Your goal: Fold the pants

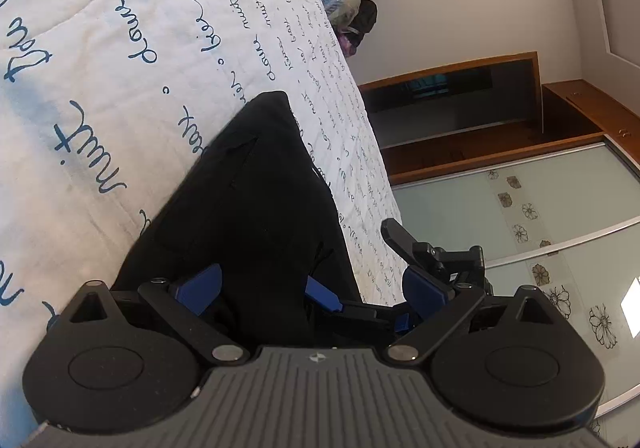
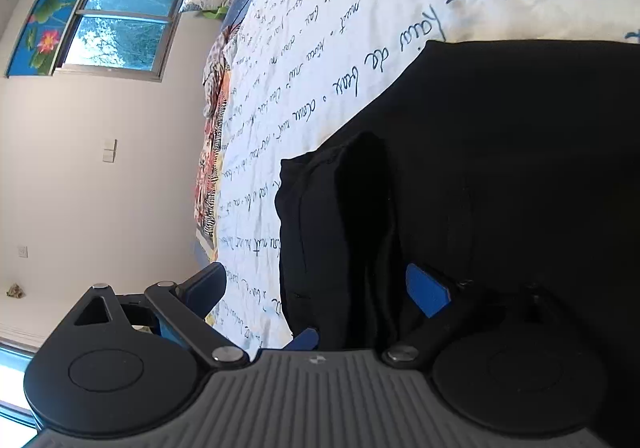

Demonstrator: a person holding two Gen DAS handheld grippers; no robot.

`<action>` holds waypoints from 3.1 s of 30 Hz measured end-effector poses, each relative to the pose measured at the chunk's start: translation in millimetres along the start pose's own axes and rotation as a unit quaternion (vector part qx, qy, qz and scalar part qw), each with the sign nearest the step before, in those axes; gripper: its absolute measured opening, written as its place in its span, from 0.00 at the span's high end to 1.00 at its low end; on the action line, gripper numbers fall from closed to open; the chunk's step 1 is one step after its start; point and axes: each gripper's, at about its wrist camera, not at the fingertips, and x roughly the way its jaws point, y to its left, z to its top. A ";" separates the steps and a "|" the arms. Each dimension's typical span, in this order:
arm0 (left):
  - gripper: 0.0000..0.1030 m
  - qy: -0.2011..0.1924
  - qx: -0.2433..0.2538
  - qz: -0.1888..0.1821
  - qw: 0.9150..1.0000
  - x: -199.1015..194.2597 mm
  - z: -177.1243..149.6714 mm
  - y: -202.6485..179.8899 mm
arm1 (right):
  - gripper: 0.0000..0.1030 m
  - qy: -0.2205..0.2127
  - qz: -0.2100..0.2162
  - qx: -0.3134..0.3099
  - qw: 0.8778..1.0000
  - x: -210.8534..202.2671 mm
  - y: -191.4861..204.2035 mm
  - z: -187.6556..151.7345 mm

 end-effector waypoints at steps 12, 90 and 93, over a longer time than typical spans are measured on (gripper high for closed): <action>0.04 -0.017 0.001 -0.032 0.999 -11.8 -5.7 9.4 | 0.73 0.015 0.013 -0.008 1.000 22.3 8.7 -3.0; 0.00 0.110 0.069 -0.016 0.991 127.6 -100.6 -134.6 | 0.86 -0.093 -0.010 -0.076 0.993 -148.3 -12.2 -47.3; 0.00 0.143 0.072 -0.010 0.987 155.2 -131.0 -141.1 | 0.86 -0.116 -0.021 -0.048 0.992 -183.5 -40.4 -63.8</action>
